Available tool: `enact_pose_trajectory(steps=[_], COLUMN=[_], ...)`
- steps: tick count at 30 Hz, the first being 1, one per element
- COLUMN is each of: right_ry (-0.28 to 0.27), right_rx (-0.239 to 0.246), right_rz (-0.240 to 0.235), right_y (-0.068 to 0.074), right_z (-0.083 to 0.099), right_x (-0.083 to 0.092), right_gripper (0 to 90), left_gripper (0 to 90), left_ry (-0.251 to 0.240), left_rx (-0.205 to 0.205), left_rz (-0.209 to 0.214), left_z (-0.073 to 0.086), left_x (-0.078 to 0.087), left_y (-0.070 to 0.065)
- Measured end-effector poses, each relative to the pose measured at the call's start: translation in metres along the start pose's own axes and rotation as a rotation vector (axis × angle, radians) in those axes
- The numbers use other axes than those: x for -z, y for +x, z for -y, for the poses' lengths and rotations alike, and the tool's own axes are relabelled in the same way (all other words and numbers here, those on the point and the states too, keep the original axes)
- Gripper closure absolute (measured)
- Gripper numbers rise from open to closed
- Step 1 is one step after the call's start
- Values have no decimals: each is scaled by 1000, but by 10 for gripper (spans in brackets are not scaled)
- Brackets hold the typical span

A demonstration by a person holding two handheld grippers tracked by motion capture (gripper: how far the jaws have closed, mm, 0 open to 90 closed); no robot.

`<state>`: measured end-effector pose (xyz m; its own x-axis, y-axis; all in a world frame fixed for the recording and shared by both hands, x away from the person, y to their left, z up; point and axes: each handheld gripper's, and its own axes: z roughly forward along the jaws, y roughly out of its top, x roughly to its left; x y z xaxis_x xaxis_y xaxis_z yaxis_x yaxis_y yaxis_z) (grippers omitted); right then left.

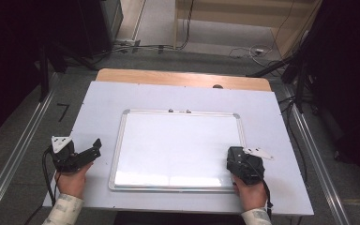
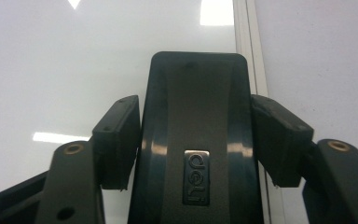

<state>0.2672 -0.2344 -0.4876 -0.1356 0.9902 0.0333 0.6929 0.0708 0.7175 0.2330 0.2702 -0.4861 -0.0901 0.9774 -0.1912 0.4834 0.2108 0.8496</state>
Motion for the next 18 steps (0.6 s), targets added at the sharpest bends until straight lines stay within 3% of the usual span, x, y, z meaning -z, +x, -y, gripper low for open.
enact_pose_trajectory(steps=[9, 15, 18], right_ry=[-26, -53, -64], right_rx=[-13, -28, -17], right_rz=[-24, -105, -109], right_y=[-5, -12, -14], right_z=[-6, -14, -16], right_x=[9, 18, 19], right_gripper=[240, 196, 195], left_gripper=[33, 33, 33], left_ry=[0, 1, -1], left_rx=[0, -3, -1], left_rz=[0, -1, -1], left_z=[0, 0, 0], left_x=[0, 0, 0], left_y=[0, 0, -1])
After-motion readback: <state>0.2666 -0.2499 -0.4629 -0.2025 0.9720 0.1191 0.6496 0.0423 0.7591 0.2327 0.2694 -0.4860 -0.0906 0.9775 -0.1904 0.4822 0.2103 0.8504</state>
